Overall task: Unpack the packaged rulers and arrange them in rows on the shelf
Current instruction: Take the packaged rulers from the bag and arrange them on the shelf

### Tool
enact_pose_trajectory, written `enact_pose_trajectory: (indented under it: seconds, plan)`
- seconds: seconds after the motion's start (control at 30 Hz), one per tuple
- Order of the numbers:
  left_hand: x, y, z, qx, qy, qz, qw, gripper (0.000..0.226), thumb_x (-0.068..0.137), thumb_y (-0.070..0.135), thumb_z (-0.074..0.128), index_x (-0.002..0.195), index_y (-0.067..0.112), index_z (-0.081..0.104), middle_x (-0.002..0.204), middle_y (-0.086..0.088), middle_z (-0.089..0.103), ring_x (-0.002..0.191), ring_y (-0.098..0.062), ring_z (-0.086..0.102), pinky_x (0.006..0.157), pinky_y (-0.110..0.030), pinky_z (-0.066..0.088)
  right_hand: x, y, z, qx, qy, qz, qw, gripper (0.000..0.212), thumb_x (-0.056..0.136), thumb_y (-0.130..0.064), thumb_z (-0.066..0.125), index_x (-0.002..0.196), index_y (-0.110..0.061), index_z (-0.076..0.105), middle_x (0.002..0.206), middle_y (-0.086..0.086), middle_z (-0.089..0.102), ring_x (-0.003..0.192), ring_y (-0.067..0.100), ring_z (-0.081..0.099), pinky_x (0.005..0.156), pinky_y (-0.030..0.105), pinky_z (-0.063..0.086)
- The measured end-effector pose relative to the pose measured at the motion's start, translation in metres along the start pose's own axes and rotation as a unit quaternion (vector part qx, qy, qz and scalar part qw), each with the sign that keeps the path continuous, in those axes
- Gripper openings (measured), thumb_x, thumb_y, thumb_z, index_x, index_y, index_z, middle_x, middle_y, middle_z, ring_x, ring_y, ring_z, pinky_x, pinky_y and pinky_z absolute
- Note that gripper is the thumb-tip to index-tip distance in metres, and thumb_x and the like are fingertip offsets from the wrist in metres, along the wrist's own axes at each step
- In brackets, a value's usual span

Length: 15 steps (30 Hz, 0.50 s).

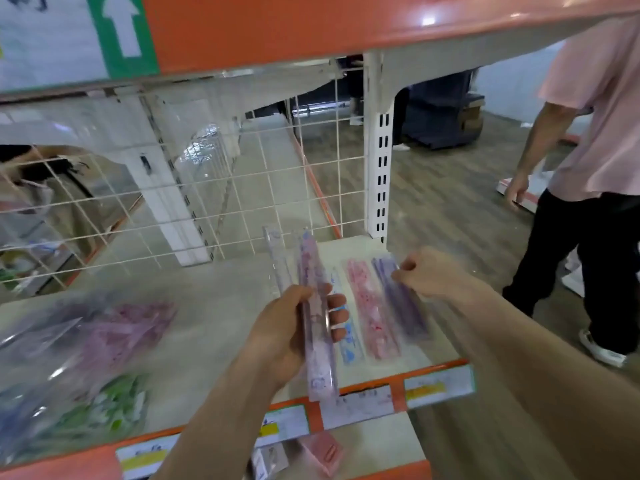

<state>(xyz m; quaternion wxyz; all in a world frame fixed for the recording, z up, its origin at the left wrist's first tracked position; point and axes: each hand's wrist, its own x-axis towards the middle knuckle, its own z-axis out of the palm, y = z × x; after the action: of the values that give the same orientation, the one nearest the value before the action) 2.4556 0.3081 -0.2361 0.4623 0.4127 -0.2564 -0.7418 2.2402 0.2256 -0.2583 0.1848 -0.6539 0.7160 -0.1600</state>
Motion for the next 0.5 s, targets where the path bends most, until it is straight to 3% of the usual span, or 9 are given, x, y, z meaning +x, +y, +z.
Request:
enact_pose_trajectory:
  seconds: [0.07, 0.13, 0.23, 0.3, 0.4, 0.5]
  plan:
    - [0.000, 0.000, -0.005, 0.002, -0.003, 0.021, 1.000, 0.023, 0.100, 0.012, 0.040, 0.095, 0.001, 0.060, 0.077, -0.016, 0.068, 0.057, -0.023, 0.064, 0.050, -0.028, 0.055, -0.010, -0.011, -0.005, -0.018, 0.029, -0.021, 0.999, 0.028, 0.088, -0.025, 0.056, 0.069, -0.005, 0.060, 0.068, 0.009, 0.059, 0.073, 0.026, 0.057, 0.055, 0.024, 0.034]
    - [0.000, 0.001, -0.007, 0.012, -0.004, 0.036, 0.999, 0.019, 0.097, 0.011, 0.045, 0.096, 0.000, 0.061, 0.079, -0.016, 0.070, 0.059, -0.023, 0.066, 0.051, -0.029, 0.056, -0.025, -0.033, -0.009, 0.042, 0.064, -0.061, 0.995, 0.029, 0.089, -0.028, 0.054, 0.077, -0.003, 0.063, 0.074, 0.011, 0.061, 0.076, 0.028, 0.059, 0.062, 0.028, 0.039]
    - [-0.001, 0.001, -0.006, 0.009, -0.016, 0.042, 0.999, 0.013, 0.092, 0.009, 0.051, 0.092, 0.002, 0.062, 0.076, -0.015, 0.070, 0.057, -0.023, 0.066, 0.049, -0.029, 0.054, -0.049, -0.072, -0.006, 0.220, -0.013, -0.105, 0.970, 0.039, 0.086, -0.037, 0.061, 0.079, 0.001, 0.064, 0.070, 0.012, 0.062, 0.064, 0.020, 0.057, 0.061, 0.028, 0.041]
    - [-0.002, 0.001, -0.007, 0.013, -0.019, 0.050, 0.999, 0.014, 0.089, 0.009, 0.054, 0.089, 0.003, 0.067, 0.077, -0.014, 0.070, 0.058, -0.023, 0.066, 0.049, -0.029, 0.054, -0.056, -0.086, -0.001, 0.263, -0.052, -0.123, 0.956, 0.041, 0.080, -0.038, 0.068, 0.076, 0.002, 0.064, 0.066, 0.007, 0.058, 0.061, 0.012, 0.052, 0.059, 0.027, 0.038]
    - [-0.003, 0.004, -0.011, 0.014, -0.012, 0.070, 0.997, 0.016, 0.088, 0.008, 0.057, 0.085, 0.005, 0.072, 0.082, -0.016, 0.072, 0.062, -0.026, 0.068, 0.053, -0.031, 0.056, -0.056, -0.092, 0.000, 0.355, -0.093, -0.122, 0.922, 0.014, 0.082, -0.023, 0.071, 0.073, -0.013, 0.071, 0.066, 0.000, 0.063, 0.062, 0.008, 0.055, 0.056, 0.021, 0.040]
    - [-0.006, 0.006, -0.016, 0.014, -0.002, 0.082, 0.996, 0.018, 0.087, 0.011, 0.058, 0.097, 0.002, 0.070, 0.088, -0.019, 0.071, 0.066, -0.028, 0.068, 0.057, -0.034, 0.058, -0.055, -0.095, -0.001, 0.425, -0.123, -0.119, 0.889, 0.013, 0.085, -0.010, 0.068, 0.074, -0.016, 0.070, 0.069, 0.001, 0.062, 0.063, 0.010, 0.055, 0.057, 0.019, 0.045]
